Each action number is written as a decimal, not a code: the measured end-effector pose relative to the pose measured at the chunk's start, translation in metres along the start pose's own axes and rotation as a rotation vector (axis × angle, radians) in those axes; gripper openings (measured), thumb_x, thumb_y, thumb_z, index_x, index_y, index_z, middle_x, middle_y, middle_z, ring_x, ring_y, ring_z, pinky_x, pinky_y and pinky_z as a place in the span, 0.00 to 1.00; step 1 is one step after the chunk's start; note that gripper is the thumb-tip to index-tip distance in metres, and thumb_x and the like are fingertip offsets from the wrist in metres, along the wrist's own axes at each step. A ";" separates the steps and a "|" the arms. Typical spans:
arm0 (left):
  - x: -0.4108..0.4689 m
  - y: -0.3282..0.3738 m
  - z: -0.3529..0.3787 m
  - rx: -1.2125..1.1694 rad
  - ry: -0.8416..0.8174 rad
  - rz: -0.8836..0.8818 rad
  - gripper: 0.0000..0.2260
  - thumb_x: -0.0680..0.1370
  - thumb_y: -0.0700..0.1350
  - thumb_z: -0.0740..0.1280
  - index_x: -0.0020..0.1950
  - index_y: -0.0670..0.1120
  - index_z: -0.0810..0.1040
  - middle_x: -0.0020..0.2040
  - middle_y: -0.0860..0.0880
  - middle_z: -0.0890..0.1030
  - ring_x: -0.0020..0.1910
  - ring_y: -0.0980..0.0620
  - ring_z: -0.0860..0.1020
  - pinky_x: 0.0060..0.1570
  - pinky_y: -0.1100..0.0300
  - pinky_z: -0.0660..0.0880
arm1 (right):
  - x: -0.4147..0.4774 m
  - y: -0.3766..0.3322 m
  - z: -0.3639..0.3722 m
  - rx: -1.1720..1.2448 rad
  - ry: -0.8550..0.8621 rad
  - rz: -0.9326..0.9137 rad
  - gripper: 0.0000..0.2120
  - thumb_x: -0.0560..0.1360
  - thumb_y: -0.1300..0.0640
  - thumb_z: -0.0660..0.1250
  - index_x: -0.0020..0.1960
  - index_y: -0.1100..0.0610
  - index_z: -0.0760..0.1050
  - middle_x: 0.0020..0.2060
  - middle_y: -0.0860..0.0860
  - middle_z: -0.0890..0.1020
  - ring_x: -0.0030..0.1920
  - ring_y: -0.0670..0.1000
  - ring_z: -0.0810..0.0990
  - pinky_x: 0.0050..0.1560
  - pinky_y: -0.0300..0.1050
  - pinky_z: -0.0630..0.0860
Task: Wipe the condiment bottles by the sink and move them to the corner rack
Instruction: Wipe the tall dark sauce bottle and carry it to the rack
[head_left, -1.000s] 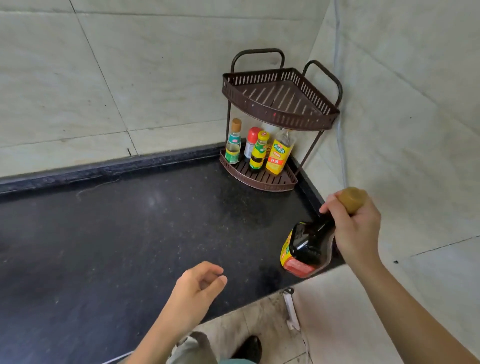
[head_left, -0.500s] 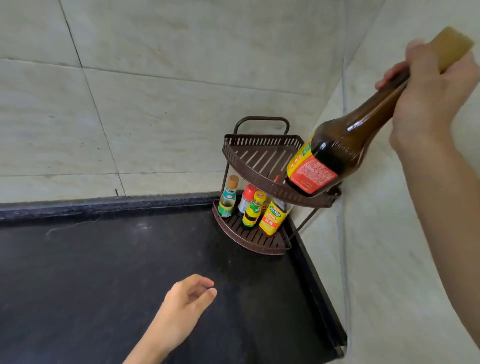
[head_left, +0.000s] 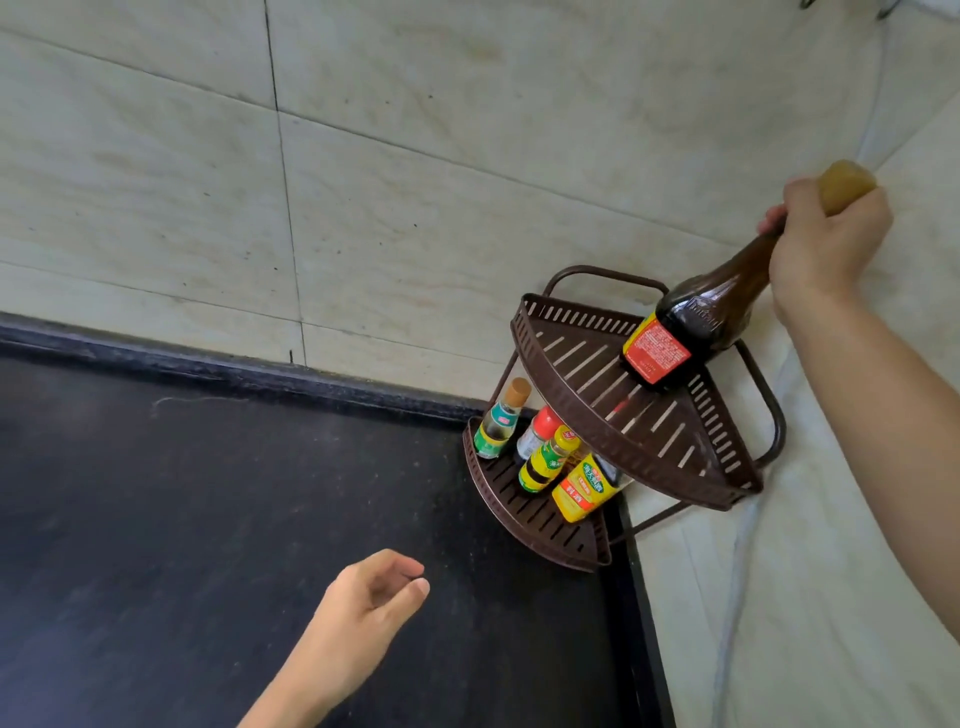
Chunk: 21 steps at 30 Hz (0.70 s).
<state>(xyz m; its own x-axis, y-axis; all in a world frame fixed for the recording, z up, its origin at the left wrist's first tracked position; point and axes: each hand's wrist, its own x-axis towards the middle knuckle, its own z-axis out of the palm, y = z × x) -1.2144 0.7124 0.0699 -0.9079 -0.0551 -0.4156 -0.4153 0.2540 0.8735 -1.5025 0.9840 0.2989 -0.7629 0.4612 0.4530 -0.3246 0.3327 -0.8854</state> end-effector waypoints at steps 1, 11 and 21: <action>-0.001 0.000 0.002 -0.003 0.004 -0.008 0.03 0.77 0.50 0.67 0.49 0.54 0.79 0.43 0.50 0.84 0.41 0.61 0.81 0.40 0.69 0.73 | 0.003 0.001 0.001 -0.002 -0.005 -0.004 0.08 0.70 0.54 0.65 0.41 0.52 0.66 0.28 0.51 0.75 0.24 0.47 0.74 0.31 0.43 0.74; -0.002 0.008 0.010 0.019 0.056 0.003 0.02 0.76 0.48 0.69 0.46 0.53 0.81 0.39 0.49 0.83 0.37 0.61 0.80 0.41 0.66 0.74 | 0.006 0.029 -0.002 -0.247 -0.164 0.045 0.16 0.68 0.42 0.70 0.47 0.52 0.76 0.47 0.54 0.84 0.47 0.54 0.84 0.53 0.52 0.80; -0.014 0.016 0.001 0.041 0.081 0.061 0.02 0.77 0.48 0.68 0.46 0.54 0.80 0.40 0.52 0.84 0.37 0.59 0.80 0.39 0.64 0.74 | -0.056 0.033 -0.057 -0.442 -0.290 0.113 0.25 0.74 0.51 0.70 0.69 0.57 0.70 0.63 0.54 0.78 0.61 0.51 0.77 0.63 0.53 0.74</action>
<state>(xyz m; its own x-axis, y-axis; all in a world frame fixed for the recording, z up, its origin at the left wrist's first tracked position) -1.2087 0.7186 0.0893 -0.9336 -0.1161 -0.3390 -0.3583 0.2986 0.8846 -1.4383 1.0155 0.2504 -0.9227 0.2894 0.2545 -0.0129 0.6369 -0.7709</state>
